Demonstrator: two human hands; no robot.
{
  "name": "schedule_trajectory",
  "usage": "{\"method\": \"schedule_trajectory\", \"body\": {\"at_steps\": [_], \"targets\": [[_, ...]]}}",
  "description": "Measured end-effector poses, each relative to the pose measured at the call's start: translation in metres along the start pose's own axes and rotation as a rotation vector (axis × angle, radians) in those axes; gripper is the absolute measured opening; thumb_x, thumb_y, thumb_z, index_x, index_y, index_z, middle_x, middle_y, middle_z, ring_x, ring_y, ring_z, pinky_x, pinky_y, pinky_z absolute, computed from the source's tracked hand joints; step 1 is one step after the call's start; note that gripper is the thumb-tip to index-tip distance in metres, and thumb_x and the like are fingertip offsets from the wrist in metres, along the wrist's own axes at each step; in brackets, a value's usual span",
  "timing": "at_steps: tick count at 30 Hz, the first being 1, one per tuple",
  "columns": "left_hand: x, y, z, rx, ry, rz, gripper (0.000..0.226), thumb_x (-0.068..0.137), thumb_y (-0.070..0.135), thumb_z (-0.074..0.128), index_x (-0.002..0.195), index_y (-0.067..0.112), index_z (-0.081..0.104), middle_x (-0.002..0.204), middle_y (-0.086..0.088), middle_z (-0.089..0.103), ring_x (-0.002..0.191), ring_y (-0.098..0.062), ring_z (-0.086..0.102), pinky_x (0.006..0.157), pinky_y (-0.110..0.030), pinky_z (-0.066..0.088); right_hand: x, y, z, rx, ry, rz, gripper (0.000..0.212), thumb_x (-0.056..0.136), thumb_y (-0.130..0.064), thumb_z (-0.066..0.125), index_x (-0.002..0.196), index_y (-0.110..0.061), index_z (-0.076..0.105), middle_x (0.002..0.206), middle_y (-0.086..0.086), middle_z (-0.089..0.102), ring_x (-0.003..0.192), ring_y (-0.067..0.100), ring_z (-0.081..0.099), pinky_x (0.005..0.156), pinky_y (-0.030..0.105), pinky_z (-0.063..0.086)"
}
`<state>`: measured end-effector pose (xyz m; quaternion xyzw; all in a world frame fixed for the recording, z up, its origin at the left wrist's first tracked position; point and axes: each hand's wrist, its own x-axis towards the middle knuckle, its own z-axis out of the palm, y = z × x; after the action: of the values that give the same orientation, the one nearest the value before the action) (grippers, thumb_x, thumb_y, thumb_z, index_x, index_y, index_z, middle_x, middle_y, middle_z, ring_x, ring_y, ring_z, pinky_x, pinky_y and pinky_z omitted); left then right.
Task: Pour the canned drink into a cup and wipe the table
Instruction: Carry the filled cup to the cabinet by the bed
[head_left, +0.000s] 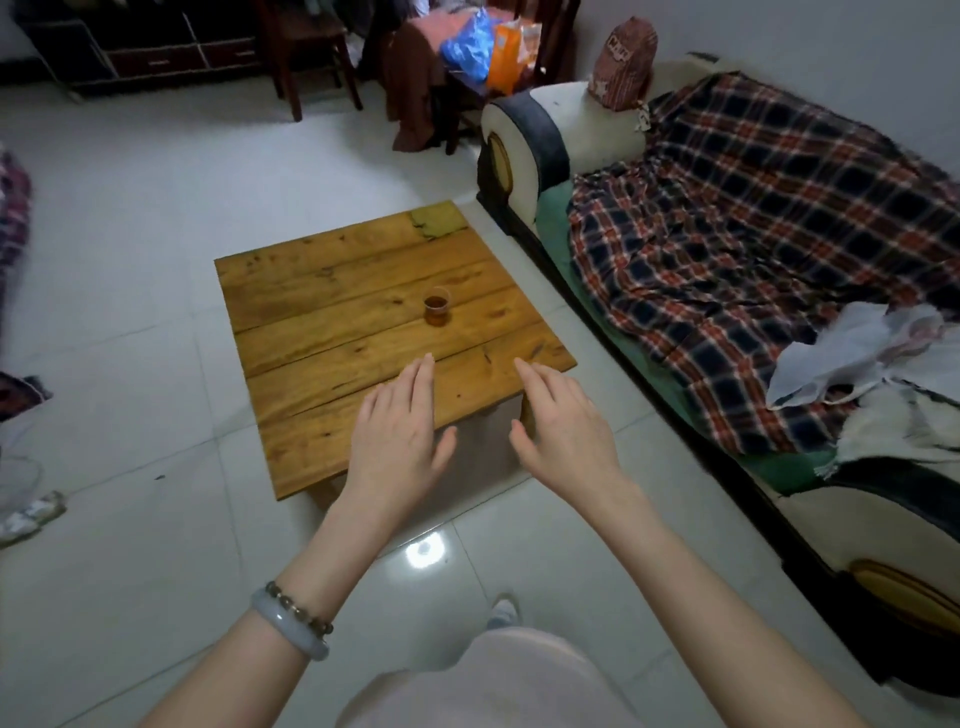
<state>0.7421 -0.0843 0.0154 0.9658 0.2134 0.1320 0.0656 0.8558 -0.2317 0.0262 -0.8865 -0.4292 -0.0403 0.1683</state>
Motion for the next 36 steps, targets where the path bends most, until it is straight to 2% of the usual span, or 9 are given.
{"method": "schedule_trajectory", "body": {"at_steps": [5,12,21,25,29,33,36], "targets": [[0.056,0.010,0.020,0.013,-0.040,-0.099,0.080,0.080,0.039,0.068,0.143,0.003,0.032,0.139,-0.015,0.048,0.123,-0.029,0.050,0.101,-0.041,0.041,0.068,0.036,0.007,0.056,-0.011,-0.101,0.061,0.079,-0.016,0.065,0.135,-0.005,0.044,0.128,0.015,0.056,0.116,0.029,0.054,0.090,0.041,0.051],[0.130,-0.004,0.046,0.019,-0.075,-0.196,0.081,0.082,0.039,0.065,0.144,0.003,0.029,0.140,-0.016,0.045,0.125,-0.031,0.048,0.102,-0.042,0.039,0.152,0.065,0.032,0.076,-0.069,-0.186,0.063,0.078,-0.016,0.066,0.135,-0.005,0.044,0.127,0.016,0.056,0.115,0.029,0.055,0.089,0.040,0.051],[0.244,-0.058,0.076,-0.007,-0.073,-0.249,0.081,0.082,0.039,0.064,0.145,0.003,0.028,0.143,-0.015,0.042,0.128,-0.029,0.045,0.102,-0.041,0.038,0.283,0.087,0.067,0.092,-0.101,-0.204,0.062,0.081,-0.018,0.063,0.138,-0.007,0.041,0.131,0.014,0.053,0.118,0.027,0.051,0.090,0.038,0.048],[0.285,-0.081,0.083,-0.020,-0.077,-0.245,0.079,0.082,0.039,0.064,0.144,0.003,0.029,0.143,-0.014,0.043,0.127,-0.028,0.046,0.102,-0.042,0.038,0.333,0.093,0.083,0.100,-0.144,-0.203,0.063,0.083,-0.019,0.060,0.141,-0.008,0.037,0.135,0.013,0.050,0.123,0.025,0.047,0.097,0.038,0.046],[0.313,-0.098,0.097,-0.080,-0.105,-0.274,0.080,0.083,0.039,0.063,0.145,0.005,0.027,0.144,-0.014,0.041,0.127,-0.029,0.045,0.102,-0.042,0.038,0.373,0.098,0.099,0.131,-0.204,-0.212,0.062,0.085,-0.019,0.058,0.142,-0.009,0.035,0.138,0.011,0.047,0.125,0.024,0.044,0.099,0.038,0.045],[0.335,-0.115,0.117,-0.209,-0.162,-0.309,0.082,0.085,0.040,0.061,0.148,0.010,0.016,0.150,-0.010,0.031,0.135,-0.025,0.035,0.109,-0.040,0.031,0.403,0.109,0.115,0.202,-0.302,-0.235,0.061,0.087,-0.017,0.059,0.142,-0.011,0.035,0.140,0.009,0.045,0.128,0.022,0.041,0.100,0.035,0.042],[0.346,-0.127,0.135,-0.294,-0.193,-0.348,0.082,0.085,0.038,0.063,0.147,0.012,0.018,0.150,-0.009,0.031,0.137,-0.024,0.032,0.112,-0.042,0.030,0.419,0.122,0.133,0.226,-0.358,-0.228,0.059,0.087,-0.016,0.059,0.142,-0.011,0.036,0.139,0.008,0.046,0.129,0.021,0.041,0.103,0.035,0.041]]}}
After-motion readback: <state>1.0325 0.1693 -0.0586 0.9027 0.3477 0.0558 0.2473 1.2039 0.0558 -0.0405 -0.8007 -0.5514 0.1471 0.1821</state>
